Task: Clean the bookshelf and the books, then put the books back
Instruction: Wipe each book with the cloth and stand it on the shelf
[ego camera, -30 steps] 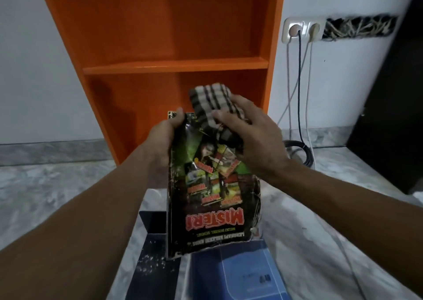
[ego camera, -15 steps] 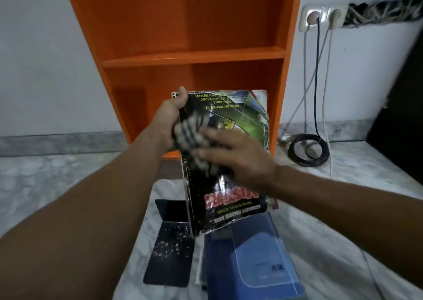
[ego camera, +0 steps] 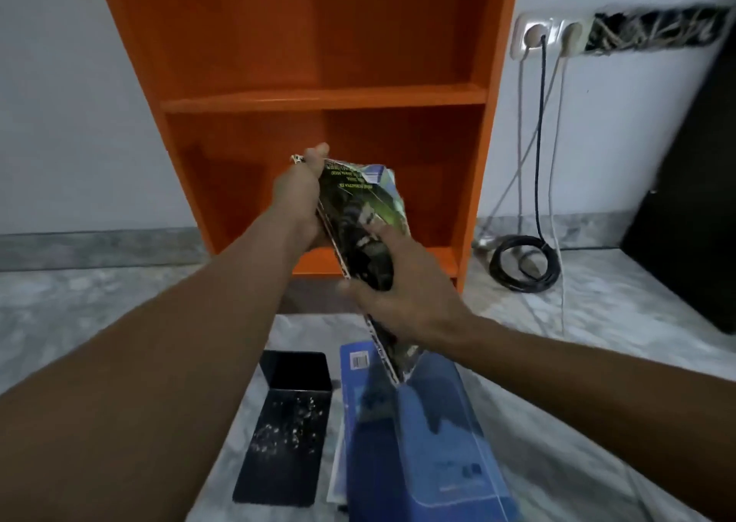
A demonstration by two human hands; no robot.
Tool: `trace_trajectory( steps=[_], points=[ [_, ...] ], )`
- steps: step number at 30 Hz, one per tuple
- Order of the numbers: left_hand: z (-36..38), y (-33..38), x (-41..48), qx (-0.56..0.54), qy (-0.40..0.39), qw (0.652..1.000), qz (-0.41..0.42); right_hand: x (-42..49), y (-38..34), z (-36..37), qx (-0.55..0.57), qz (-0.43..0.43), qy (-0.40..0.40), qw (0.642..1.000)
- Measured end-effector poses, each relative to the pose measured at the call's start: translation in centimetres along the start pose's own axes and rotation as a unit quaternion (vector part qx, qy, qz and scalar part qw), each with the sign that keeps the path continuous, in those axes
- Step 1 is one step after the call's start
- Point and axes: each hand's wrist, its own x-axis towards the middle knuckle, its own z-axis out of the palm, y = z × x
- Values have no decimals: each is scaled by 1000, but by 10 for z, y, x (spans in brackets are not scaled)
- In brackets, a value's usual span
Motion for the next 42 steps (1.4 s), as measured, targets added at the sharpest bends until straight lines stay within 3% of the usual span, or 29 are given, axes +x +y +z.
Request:
trace_trajectory(
  steps=[2, 6, 12, 14, 17, 20, 23, 25, 28, 32, 37, 40, 42],
  points=[
    [7, -3, -2, -10, -5, 1000, -13, -2, 6, 13, -23, 39, -18, 999],
    [6, -3, 1, 14, -17, 999, -35, -1, 12, 7, -31, 11, 32, 999],
    [-32, -27, 10, 62, -55, 992, -90, -1, -3, -36, 243, 43, 0, 969],
    [-51, -41, 12, 65, -64, 991, -98, -1, -4, -41, 289, 48, 3, 956],
    [-64, -40, 15, -27, -85, 993, -77, -2, 0, -42, 309, 43, 11, 950],
    [-60, -25, 16, -69, -103, 992, -23, -3, 13, -40, 297, 53, 15, 953],
    [-63, -9, 14, -30, -176, 984, -9, -1, 31, -36, 285, 117, 58, 950],
    [-57, -2, 14, 68, -165, 984, -14, -2, 41, -35, 285, 170, 82, 940],
    [-38, -3, 12, 199, -122, 971, 49, -5, 53, -35, 294, 215, 106, 925],
    [-33, -14, 14, 194, -47, 975, 94, -4, 55, -37, 298, 210, 98, 926],
    [-42, -11, 17, 169, -42, 982, 66, -4, 60, -47, 284, 196, 103, 933],
    [-44, -7, 17, 139, -36, 988, 59, 9, 58, -53, 139, 156, 144, 967],
    [-48, -5, 20, 136, -28, 989, 56, 27, 49, -67, 38, 120, 214, 969]
  ],
)
